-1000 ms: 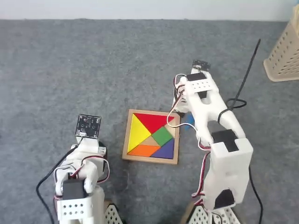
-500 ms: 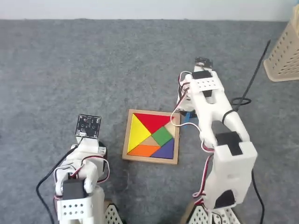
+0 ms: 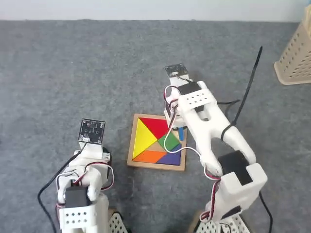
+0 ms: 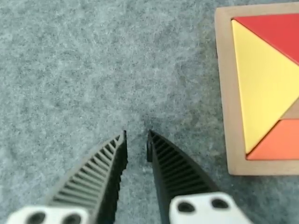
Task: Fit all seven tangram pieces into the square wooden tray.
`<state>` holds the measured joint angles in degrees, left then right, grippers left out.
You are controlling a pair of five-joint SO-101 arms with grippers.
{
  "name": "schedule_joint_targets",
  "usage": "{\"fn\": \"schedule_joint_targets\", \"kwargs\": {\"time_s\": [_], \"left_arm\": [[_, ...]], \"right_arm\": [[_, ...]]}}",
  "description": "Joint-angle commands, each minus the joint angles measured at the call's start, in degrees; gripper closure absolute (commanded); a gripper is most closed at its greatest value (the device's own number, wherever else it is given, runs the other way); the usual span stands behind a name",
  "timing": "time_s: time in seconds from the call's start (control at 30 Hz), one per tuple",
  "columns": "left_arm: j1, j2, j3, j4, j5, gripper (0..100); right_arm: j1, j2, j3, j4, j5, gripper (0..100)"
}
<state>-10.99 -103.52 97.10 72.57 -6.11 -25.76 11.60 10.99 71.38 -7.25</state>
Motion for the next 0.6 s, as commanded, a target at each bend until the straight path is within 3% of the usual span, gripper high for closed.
{"fn": "schedule_joint_targets", "kwargs": {"time_s": [0.0, 0.3, 0.57], "left_arm": [[0.1, -1.2, -0.5, 0.0, 0.4, 93], [0.1, -1.2, -0.5, 0.0, 0.4, 93], [0.1, -1.2, -0.5, 0.0, 0.4, 93]], "right_arm": [[-0.5, -4.5, 0.1, -0.2, 0.3, 98.9], [1.0, -4.4, 0.4, -2.2, 0.7, 98.7], [1.0, -4.5, 0.4, -1.8, 0.5, 82.9]]}}
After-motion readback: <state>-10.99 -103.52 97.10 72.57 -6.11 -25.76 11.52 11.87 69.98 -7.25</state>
